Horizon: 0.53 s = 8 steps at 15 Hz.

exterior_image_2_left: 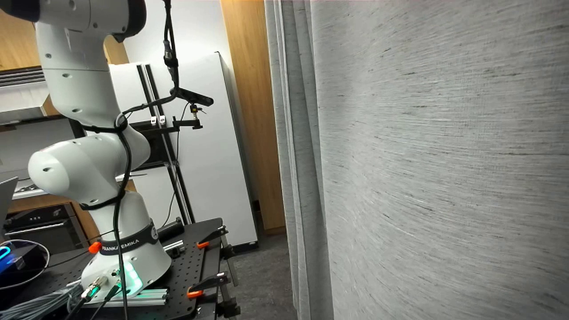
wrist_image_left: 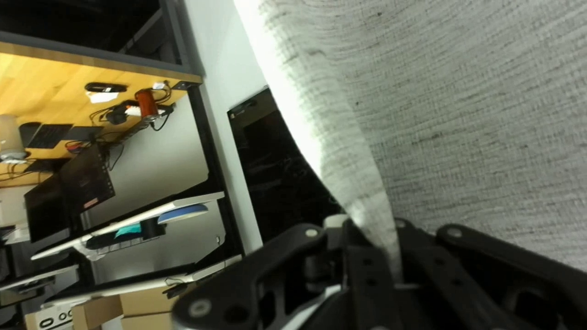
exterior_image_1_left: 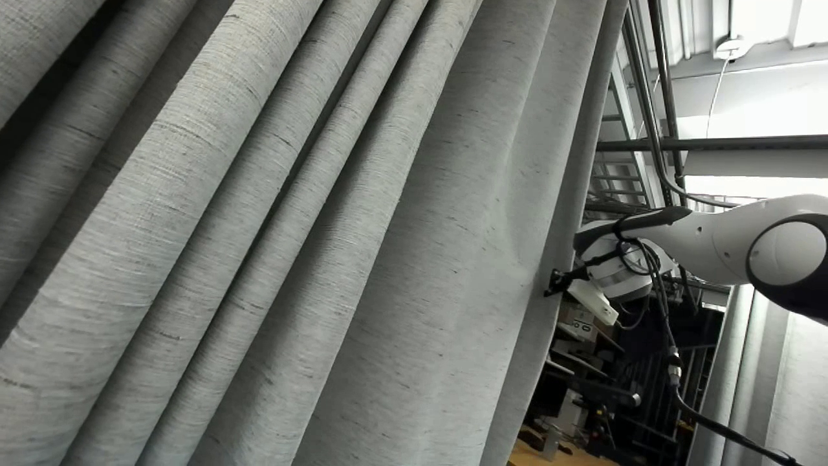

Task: Close the curtain

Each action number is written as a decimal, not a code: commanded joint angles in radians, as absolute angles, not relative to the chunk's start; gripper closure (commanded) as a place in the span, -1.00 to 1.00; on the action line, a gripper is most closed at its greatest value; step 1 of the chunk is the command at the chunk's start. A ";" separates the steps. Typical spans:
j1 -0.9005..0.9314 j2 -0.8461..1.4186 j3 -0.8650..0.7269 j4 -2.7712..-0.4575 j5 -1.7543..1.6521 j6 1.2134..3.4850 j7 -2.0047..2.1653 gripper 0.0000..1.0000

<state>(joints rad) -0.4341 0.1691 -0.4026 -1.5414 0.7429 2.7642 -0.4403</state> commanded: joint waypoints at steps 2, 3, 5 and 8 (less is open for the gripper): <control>-0.477 0.266 -0.391 -1.520 0.840 2.616 -0.504 1.00; -0.476 0.271 -0.389 -1.513 0.852 2.594 -0.509 1.00; -0.473 0.277 -0.386 -1.501 0.870 2.552 -0.516 0.96; -0.512 0.317 -0.353 -1.505 0.835 2.459 -0.497 0.31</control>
